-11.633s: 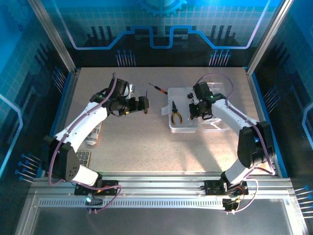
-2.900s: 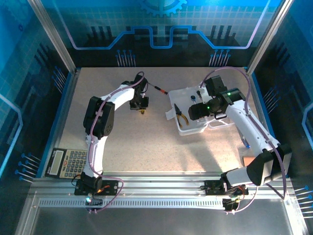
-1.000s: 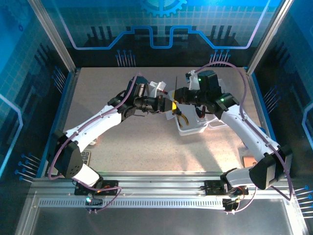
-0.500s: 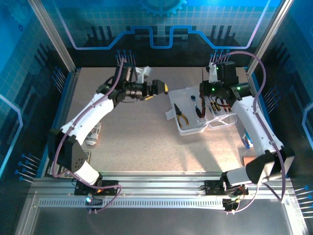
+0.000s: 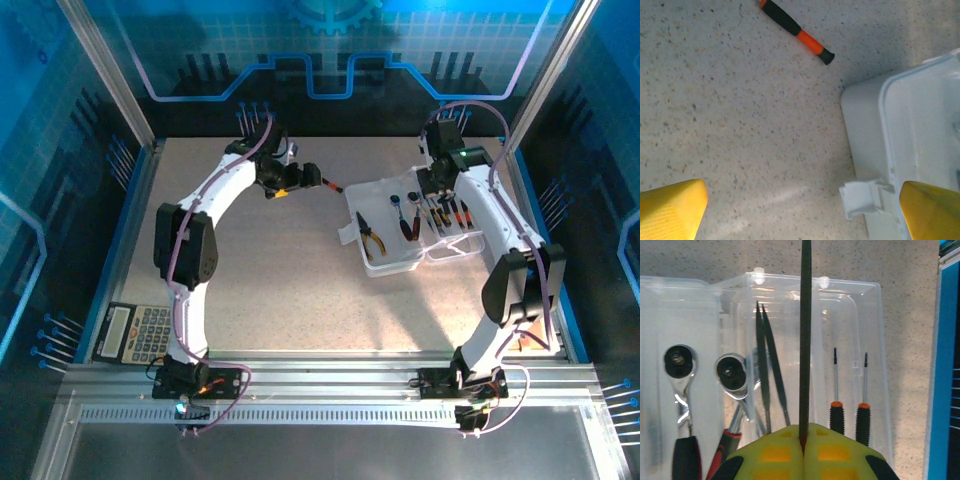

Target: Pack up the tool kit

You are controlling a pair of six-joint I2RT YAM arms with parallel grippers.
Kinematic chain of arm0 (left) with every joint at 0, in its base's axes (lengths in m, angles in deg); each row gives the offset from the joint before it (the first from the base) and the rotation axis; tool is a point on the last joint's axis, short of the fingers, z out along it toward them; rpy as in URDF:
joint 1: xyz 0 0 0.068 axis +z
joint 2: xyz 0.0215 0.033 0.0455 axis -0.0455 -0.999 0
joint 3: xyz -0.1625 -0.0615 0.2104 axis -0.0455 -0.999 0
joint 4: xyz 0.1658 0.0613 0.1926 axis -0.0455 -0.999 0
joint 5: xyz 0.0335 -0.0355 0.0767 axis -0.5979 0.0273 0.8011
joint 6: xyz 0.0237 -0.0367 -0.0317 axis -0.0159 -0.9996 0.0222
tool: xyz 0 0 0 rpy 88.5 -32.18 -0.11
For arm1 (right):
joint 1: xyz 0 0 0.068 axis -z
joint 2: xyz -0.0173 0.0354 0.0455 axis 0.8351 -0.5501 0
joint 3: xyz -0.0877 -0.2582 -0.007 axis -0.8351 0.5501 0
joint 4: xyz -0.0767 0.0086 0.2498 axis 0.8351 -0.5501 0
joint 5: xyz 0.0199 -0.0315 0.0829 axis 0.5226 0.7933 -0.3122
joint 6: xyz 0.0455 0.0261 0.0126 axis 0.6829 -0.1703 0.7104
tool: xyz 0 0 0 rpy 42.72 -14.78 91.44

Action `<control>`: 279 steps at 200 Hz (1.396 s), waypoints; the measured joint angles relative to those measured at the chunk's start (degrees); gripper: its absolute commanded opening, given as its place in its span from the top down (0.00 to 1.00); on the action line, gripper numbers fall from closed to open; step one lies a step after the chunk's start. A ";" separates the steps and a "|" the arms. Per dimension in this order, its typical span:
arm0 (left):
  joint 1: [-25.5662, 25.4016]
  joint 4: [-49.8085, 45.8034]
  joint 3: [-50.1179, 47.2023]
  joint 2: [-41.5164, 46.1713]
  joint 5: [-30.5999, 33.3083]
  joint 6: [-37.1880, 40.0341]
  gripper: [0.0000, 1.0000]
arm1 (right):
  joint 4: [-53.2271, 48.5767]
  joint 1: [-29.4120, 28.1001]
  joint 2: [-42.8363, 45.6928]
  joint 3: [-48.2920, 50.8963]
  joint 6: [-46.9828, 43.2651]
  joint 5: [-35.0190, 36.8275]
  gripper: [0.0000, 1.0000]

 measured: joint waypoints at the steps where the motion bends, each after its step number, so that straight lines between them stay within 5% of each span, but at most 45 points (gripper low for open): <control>1: 0.00 -0.04 0.28 -0.20 0.04 0.00 0.01 | 0.00 0.02 -0.11 -0.07 -0.13 0.17 1.00; 193: 1.55 -1.11 7.32 -9.42 -1.90 0.17 0.01 | 2.60 0.76 -6.95 2.93 -3.58 3.56 1.00; 279: 1.84 -1.11 8.22 -10.78 -3.04 0.17 0.01 | 3.06 1.60 -6.86 3.26 -3.45 -2.10 1.00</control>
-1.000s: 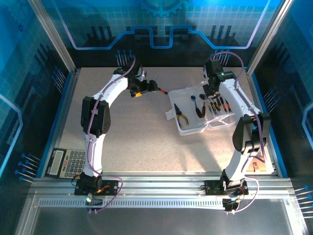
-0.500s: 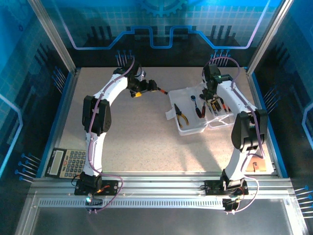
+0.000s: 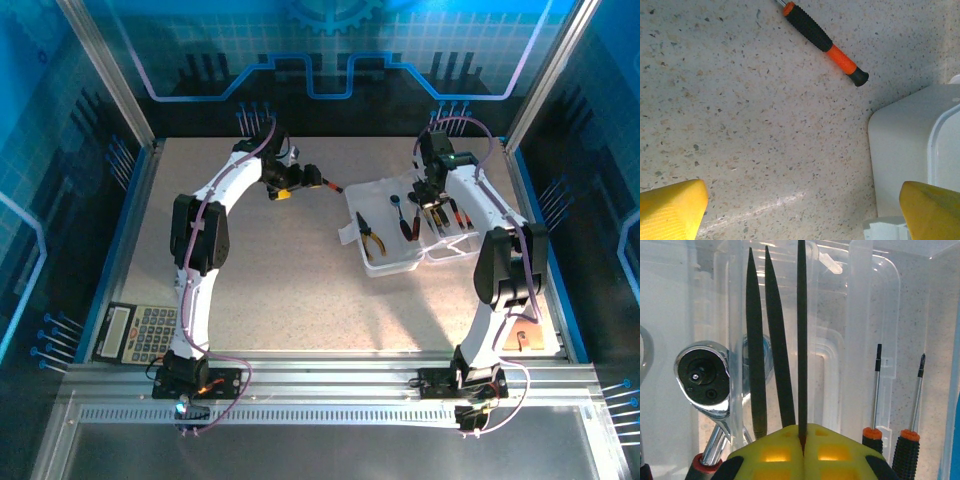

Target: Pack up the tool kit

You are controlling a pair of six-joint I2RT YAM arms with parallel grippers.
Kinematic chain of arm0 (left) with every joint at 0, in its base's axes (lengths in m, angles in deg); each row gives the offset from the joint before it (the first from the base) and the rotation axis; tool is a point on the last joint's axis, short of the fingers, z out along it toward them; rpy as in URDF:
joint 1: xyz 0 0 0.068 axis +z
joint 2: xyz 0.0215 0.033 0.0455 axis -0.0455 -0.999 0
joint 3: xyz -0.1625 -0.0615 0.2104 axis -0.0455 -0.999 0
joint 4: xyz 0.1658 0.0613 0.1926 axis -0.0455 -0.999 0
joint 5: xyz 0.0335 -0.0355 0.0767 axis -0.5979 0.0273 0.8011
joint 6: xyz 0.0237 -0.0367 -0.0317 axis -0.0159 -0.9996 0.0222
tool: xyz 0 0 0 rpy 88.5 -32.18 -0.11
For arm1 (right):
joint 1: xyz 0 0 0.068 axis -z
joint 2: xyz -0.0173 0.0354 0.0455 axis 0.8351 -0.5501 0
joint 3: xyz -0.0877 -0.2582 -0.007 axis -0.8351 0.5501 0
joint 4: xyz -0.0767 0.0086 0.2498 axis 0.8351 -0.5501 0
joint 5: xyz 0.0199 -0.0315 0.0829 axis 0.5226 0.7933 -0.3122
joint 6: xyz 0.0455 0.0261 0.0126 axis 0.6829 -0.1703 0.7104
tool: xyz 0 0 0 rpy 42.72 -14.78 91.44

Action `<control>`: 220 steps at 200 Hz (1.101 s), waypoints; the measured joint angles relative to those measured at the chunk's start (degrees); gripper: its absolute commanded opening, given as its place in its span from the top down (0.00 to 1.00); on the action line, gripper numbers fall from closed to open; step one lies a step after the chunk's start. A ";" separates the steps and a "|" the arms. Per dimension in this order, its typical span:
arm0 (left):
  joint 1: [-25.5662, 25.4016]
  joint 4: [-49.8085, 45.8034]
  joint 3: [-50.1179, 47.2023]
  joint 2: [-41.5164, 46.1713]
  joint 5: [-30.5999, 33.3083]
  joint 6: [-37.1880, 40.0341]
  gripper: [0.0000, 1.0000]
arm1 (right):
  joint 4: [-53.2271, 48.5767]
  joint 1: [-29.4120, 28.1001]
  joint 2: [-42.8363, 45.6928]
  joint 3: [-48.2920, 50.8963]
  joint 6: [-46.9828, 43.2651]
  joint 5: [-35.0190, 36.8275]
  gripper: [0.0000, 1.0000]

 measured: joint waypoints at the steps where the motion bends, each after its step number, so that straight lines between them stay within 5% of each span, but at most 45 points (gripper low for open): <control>1: 0.00 0.00 0.00 -0.02 -0.09 0.00 0.01 | 0.00 0.00 0.02 0.00 -0.02 -0.02 1.00; 220: 0.20 0.02 0.00 -0.39 -1.22 -0.02 0.01 | 1.36 0.66 1.01 2.19 1.09 2.64 1.00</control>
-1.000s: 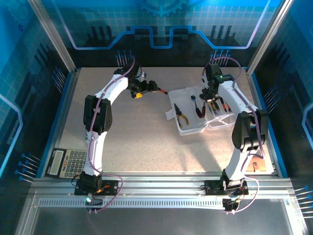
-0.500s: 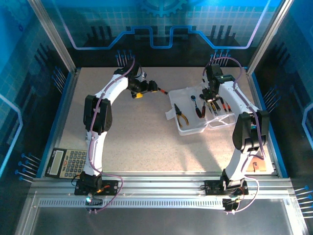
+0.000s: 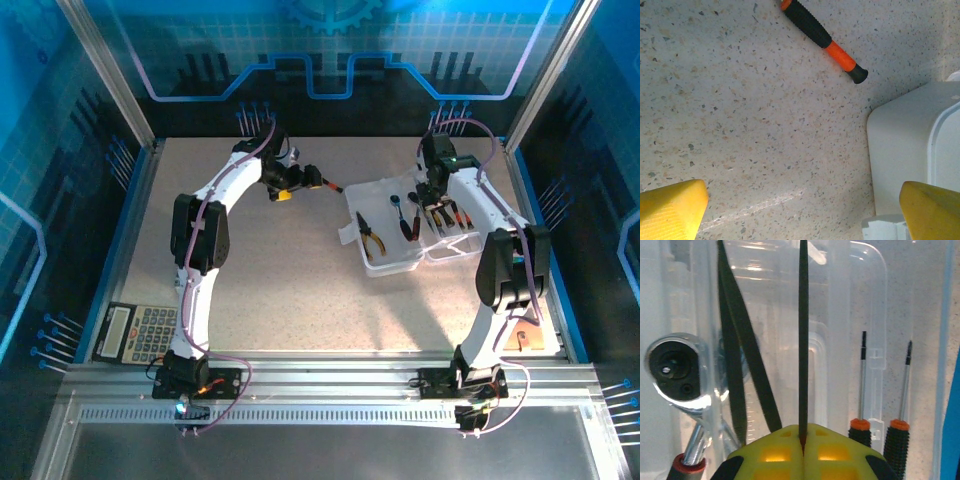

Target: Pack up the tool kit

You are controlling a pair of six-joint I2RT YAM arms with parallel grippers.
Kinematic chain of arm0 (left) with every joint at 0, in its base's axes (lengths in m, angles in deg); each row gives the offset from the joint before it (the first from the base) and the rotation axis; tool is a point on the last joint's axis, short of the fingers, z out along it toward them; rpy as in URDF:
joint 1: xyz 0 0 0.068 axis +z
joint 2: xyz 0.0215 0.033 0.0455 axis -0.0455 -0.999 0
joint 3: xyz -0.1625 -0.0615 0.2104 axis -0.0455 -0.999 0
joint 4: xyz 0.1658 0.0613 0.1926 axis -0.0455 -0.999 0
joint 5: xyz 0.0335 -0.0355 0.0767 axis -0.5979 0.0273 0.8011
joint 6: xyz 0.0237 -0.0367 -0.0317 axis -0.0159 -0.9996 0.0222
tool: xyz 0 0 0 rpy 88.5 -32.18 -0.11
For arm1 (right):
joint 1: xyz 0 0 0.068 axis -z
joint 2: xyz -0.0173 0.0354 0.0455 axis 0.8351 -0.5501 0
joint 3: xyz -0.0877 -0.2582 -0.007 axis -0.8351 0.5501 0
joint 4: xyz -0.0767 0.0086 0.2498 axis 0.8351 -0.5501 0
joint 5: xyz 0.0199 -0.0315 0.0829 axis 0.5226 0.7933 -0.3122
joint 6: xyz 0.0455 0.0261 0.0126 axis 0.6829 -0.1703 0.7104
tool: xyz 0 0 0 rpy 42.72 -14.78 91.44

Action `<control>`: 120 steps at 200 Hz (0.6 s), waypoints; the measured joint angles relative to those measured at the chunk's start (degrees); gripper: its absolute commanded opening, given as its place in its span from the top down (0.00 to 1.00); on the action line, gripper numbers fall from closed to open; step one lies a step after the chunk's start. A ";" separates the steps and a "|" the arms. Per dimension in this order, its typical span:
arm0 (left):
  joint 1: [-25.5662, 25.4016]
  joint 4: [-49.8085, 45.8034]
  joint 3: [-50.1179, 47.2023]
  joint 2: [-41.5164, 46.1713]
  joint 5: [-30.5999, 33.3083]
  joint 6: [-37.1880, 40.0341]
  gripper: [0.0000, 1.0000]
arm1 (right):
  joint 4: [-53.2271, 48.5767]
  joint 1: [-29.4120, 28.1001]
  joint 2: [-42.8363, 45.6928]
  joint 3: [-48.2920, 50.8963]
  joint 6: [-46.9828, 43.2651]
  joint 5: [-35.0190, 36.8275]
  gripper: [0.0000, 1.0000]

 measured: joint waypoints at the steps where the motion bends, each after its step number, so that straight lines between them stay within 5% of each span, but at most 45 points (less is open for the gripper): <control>1: 0.00 0.00 0.00 0.00 0.00 0.00 0.01 | 0.02 0.00 0.00 0.00 0.02 0.02 1.00; 120: 0.00 -0.13 0.00 0.00 0.00 0.02 0.01 | 2.75 0.02 1.05 1.92 -0.09 -1.07 1.00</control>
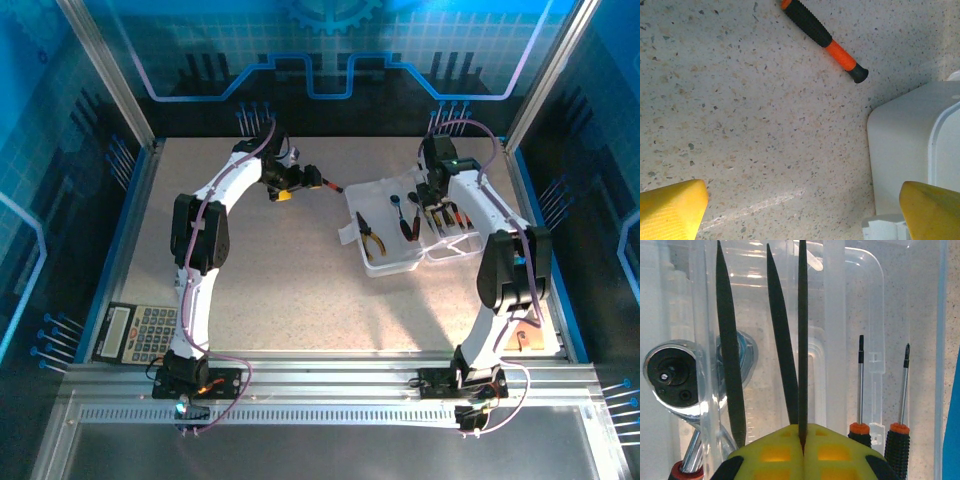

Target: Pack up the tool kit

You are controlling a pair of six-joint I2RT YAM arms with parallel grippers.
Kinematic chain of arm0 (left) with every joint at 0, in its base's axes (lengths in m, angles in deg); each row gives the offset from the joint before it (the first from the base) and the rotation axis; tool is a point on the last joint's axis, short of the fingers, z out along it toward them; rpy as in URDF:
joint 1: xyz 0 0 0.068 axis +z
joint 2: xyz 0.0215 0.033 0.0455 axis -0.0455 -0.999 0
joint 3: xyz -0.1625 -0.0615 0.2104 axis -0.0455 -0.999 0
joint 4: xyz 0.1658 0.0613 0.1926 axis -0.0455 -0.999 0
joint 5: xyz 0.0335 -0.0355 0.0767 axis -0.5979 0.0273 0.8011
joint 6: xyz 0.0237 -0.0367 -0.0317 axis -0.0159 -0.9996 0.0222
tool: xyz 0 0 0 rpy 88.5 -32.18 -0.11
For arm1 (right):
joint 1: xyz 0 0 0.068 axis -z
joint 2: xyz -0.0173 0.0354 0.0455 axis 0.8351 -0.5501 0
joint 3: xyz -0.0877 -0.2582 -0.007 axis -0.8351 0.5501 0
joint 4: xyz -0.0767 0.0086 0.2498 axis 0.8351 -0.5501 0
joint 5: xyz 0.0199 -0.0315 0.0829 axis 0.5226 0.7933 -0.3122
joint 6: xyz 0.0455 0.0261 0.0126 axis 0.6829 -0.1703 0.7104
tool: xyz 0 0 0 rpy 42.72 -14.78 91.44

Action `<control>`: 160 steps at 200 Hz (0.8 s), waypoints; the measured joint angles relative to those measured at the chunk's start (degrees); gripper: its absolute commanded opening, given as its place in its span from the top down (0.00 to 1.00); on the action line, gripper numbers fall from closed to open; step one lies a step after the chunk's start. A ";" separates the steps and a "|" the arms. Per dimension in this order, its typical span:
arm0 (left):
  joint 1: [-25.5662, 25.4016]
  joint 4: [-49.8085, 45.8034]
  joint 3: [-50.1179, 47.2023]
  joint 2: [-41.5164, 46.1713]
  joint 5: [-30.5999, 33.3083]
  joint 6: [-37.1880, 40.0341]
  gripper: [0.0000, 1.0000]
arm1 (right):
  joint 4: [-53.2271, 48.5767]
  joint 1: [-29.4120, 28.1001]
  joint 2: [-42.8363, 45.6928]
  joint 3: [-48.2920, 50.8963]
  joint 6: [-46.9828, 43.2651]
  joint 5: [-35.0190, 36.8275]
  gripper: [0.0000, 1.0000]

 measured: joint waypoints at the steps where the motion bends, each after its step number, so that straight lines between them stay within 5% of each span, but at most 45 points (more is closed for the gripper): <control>1: 0.00 0.00 -0.02 0.00 0.00 0.00 0.01 | 0.00 0.00 0.02 0.00 -0.02 -0.02 1.00; 44: 0.00 -0.13 -0.02 0.02 0.00 -0.02 0.01 | 0.50 -0.09 0.04 0.22 -0.42 -1.42 1.00; 109: 0.00 -0.59 -0.02 0.02 0.00 0.00 0.01 | 0.92 -0.31 0.50 0.33 -1.07 -1.84 0.77; 160: 0.00 -1.86 -0.02 0.39 0.00 0.00 0.01 | 0.83 -0.35 1.57 0.33 -1.03 -2.40 0.74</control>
